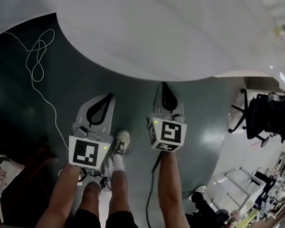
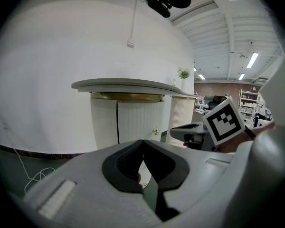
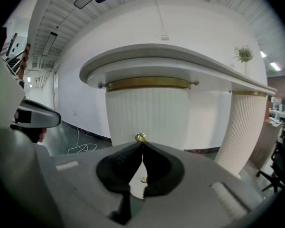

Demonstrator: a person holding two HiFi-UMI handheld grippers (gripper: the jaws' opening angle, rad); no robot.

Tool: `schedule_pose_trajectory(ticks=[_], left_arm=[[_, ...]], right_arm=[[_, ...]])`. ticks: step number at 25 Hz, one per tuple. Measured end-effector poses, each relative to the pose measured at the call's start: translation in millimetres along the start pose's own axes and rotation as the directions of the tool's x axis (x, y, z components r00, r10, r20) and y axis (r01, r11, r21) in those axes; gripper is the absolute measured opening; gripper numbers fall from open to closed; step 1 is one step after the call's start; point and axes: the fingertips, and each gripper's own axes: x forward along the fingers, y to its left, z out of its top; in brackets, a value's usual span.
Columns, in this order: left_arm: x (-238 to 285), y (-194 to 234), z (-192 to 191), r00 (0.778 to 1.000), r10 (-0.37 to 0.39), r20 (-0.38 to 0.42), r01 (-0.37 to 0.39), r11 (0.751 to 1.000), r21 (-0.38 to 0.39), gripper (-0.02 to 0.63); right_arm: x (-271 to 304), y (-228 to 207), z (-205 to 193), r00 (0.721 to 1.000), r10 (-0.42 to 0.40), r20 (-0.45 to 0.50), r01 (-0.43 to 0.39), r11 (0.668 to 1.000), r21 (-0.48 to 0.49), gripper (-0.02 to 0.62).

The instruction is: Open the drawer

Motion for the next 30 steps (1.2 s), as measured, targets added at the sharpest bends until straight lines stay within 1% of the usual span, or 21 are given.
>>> schedule_pose_trajectory(ticks=[1,2,3,4,5,7,9,15,22,24,30], left_arm=[[-0.4,0.2,0.0,1.0,-0.001,0.001,0.001,1.0,0.001,0.009],[-0.8,0.4,-0.7,1.0,-0.002,0.0,0.002,1.0,0.0,0.009],[-1.1,0.8,-1.9,1.0,-0.002,-0.002,0.002,1.0,-0.002,0.009],[-1.1,1.4,-3.3,1.0,-0.002,-0.005,0.002,1.0,-0.004,0.009],[-1.0,2.1,-4.8,1.0,-0.001,-0.007,0.001,1.0,-0.006,0.009],[-1.6,3.9,-7.1,1.0,0.003,-0.011,-0.003,1.0,-0.013,0.009],[-3.1,6.5,-8.1,1.0,0.009,-0.016,-0.009,1.0,-0.02,0.009],[-5.9,10.1,-11.1,1.0,0.015,-0.026,-0.016,1.0,-0.01,0.009],[-5.9,13.7,-10.1,0.999,0.031,-0.024,-0.031,0.999,-0.029,0.009],[-6.0,14.3,-9.7,0.999,0.035,-0.022,-0.035,0.999,-0.03,0.009],[-10.7,17.3,-11.8,0.999,0.044,-0.02,-0.045,0.999,-0.019,0.009]], right_arm=[[4.4,-0.2,-0.5,1.0,0.001,-0.003,-0.001,1.0,0.002,0.016],[8.7,-0.2,-0.9,1.0,0.003,-0.007,-0.003,1.0,0.003,0.048],[12.8,-0.2,-0.8,1.0,0.003,-0.008,-0.003,1.0,0.002,0.052],[16.9,0.0,-0.1,1.0,0.004,-0.008,-0.004,1.0,0.0,0.07],[20.9,0.6,0.9,1.0,0.008,-0.008,-0.008,1.0,-0.001,0.109],[28.7,2.4,2.9,1.0,0.022,-0.012,-0.022,1.0,0.003,0.157],[35.8,3.5,4.7,0.999,0.028,-0.018,-0.028,1.0,0.002,0.181],[46.4,3.0,6.6,0.999,0.036,-0.029,-0.036,0.999,-0.008,0.185],[52.9,6.6,6.3,0.998,0.039,-0.049,-0.041,0.999,-0.028,0.183],[54.0,6.4,6.7,0.998,0.033,-0.054,-0.035,0.999,-0.04,0.124],[53.0,8.9,6.4,0.997,0.037,-0.066,-0.04,0.997,-0.059,0.117]])
